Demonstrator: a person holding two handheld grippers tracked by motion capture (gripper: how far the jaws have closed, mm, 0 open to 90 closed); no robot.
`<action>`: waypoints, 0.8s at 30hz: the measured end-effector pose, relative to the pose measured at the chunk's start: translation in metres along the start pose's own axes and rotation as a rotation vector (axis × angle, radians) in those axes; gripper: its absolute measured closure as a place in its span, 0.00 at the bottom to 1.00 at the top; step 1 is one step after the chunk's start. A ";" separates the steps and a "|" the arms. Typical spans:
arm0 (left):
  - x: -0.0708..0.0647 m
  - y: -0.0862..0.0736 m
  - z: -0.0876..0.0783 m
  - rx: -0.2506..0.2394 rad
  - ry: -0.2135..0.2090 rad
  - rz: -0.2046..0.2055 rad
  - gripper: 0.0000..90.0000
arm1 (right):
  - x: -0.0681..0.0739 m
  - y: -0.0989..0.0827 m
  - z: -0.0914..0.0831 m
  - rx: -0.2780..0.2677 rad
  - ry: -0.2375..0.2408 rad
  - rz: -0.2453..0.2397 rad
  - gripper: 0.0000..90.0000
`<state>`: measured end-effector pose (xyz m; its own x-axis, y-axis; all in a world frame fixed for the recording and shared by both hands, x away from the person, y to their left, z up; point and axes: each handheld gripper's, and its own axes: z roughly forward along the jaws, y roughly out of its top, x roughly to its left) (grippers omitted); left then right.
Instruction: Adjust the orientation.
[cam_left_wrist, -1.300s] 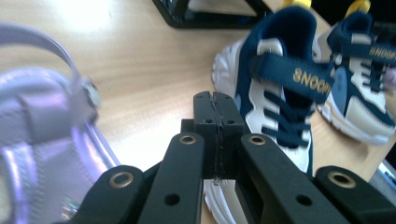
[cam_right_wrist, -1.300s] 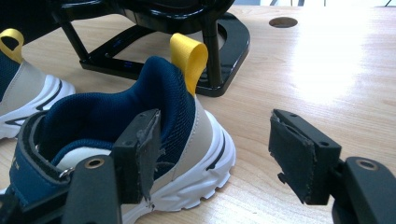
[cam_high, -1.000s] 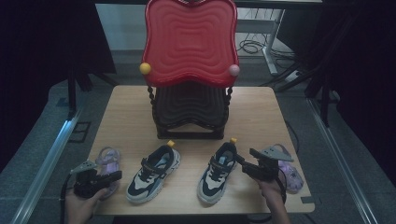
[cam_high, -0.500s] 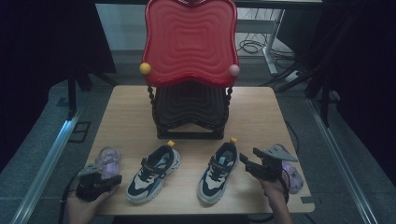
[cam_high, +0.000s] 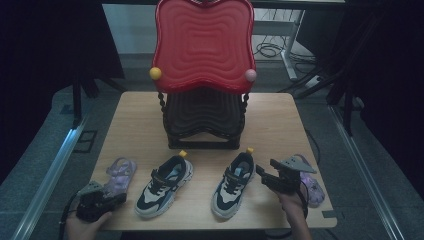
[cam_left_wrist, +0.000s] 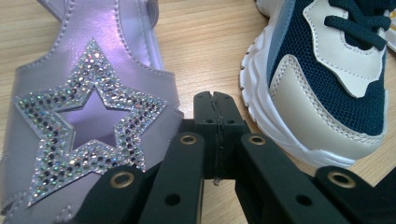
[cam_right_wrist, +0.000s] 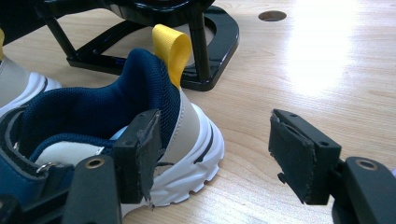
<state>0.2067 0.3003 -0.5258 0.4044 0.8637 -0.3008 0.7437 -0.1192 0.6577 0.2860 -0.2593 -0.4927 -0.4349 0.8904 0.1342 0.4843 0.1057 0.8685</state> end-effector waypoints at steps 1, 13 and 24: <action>0.000 0.000 -0.001 -0.001 0.003 0.001 1.00 | 0.000 0.000 0.000 0.000 0.000 0.001 0.39; 0.000 0.000 -0.002 0.006 0.027 0.017 1.00 | -0.001 0.000 -0.002 -0.005 -0.003 0.005 0.39; 0.002 0.000 -0.009 0.029 0.067 0.028 1.00 | -0.002 0.000 -0.001 -0.003 -0.008 0.004 0.39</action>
<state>0.2027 0.3061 -0.5207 0.3896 0.8906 -0.2348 0.7479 -0.1571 0.6449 0.2859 -0.2618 -0.4924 -0.4268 0.8944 0.1334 0.4835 0.1011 0.8695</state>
